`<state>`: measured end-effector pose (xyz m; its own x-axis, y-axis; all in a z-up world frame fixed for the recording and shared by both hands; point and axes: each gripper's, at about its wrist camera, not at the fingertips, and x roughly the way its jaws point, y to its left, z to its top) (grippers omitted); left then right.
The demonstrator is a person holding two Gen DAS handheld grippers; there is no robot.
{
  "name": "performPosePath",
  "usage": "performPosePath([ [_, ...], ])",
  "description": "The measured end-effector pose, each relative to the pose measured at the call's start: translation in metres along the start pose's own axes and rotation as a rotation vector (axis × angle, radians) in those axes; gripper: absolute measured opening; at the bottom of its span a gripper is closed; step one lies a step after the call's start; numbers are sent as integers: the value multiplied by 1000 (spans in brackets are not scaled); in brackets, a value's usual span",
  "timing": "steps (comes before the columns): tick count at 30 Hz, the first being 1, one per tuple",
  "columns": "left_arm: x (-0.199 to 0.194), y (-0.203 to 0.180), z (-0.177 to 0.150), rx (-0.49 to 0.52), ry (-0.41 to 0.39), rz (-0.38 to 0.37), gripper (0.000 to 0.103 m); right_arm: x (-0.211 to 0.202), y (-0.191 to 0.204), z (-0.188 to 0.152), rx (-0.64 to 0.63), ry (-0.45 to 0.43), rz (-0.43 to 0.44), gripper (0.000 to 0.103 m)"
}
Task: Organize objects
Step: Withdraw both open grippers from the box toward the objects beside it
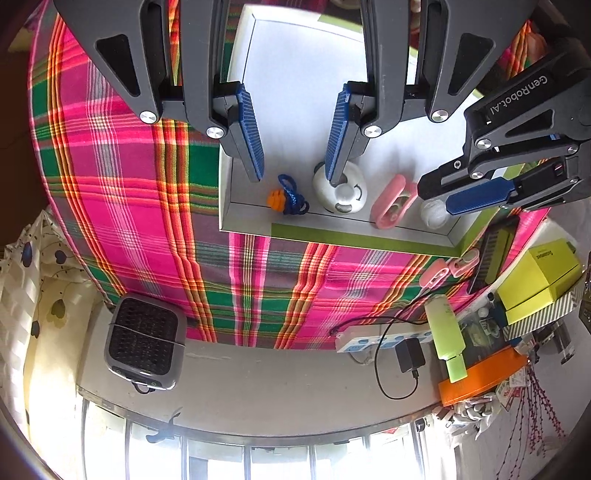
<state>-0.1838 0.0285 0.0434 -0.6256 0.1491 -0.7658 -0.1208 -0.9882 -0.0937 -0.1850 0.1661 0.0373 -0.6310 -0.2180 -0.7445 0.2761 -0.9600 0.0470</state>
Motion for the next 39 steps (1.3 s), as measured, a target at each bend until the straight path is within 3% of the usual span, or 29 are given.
performPosePath([
  [20, -44, 3, -34, 6, -59, 21, 32, -44, 19, -34, 17, -57, 7, 36],
  [39, -75, -2, -70, 12, -71, -17, 32, -72, 34, -70, 10, -76, 15, 36],
])
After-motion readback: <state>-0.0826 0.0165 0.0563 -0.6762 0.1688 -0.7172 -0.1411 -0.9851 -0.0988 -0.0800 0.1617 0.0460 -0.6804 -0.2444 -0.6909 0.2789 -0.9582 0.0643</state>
